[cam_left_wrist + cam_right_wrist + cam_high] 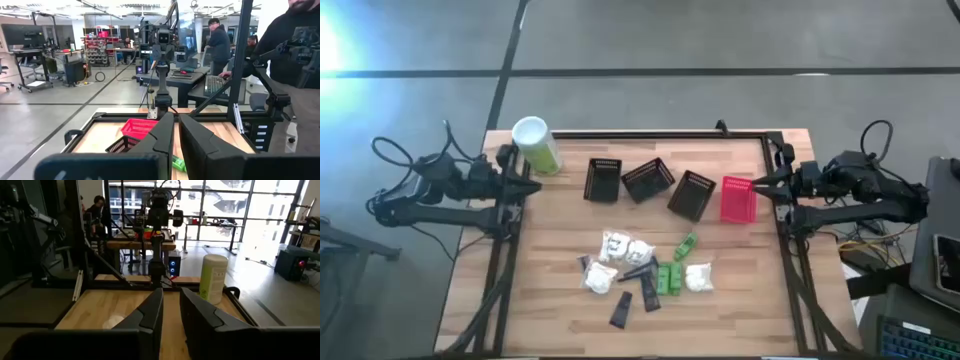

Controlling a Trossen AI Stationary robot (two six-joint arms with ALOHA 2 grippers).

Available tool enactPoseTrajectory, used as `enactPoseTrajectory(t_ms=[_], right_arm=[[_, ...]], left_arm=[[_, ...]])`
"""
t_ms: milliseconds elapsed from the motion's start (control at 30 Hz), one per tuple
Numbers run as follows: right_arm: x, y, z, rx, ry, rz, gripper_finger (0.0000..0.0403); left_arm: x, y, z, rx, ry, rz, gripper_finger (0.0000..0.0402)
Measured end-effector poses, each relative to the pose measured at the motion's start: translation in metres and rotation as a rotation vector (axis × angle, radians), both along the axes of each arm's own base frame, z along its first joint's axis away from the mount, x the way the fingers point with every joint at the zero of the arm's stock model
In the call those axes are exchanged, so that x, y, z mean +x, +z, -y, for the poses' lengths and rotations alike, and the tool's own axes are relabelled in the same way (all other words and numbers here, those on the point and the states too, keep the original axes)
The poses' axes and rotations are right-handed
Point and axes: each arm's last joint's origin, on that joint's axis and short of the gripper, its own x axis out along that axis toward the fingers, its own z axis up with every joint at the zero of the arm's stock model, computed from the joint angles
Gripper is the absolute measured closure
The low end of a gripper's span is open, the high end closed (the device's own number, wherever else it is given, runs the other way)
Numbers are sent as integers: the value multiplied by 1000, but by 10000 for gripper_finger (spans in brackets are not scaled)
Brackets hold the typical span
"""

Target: Pick & Place Travel size toiletries

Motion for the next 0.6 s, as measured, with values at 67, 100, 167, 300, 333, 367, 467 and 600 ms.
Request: enactPoseTrajectory(t_ms=[67, 100, 167, 300, 333, 367, 467, 600], right_arm=[[0, 0, 0, 0, 0, 0, 349], [0, 0, 0, 0, -1, 0, 351], [0, 0, 0, 0, 0, 0, 355], [0, 0, 0, 0, 0, 0, 360], [0, 0, 0, 0, 0, 0, 360], [0, 0, 0, 0, 0, 0, 358], [0, 0, 0, 0, 0, 0, 352], [0, 0, 0, 0, 0, 0, 340]], left_arm=[[0, 0, 0, 0, 0, 0, 367], [0, 0, 0, 0, 0, 0, 367], [0, 0, 0, 0, 0, 0, 367], [0, 0, 0, 0, 0, -1, 367], [0, 0, 0, 0, 0, 0, 367], [0, 0, 0, 0, 0, 0, 367], [0, 0, 0, 0, 0, 0, 367], [0, 0, 0, 0, 0, 0, 367]])
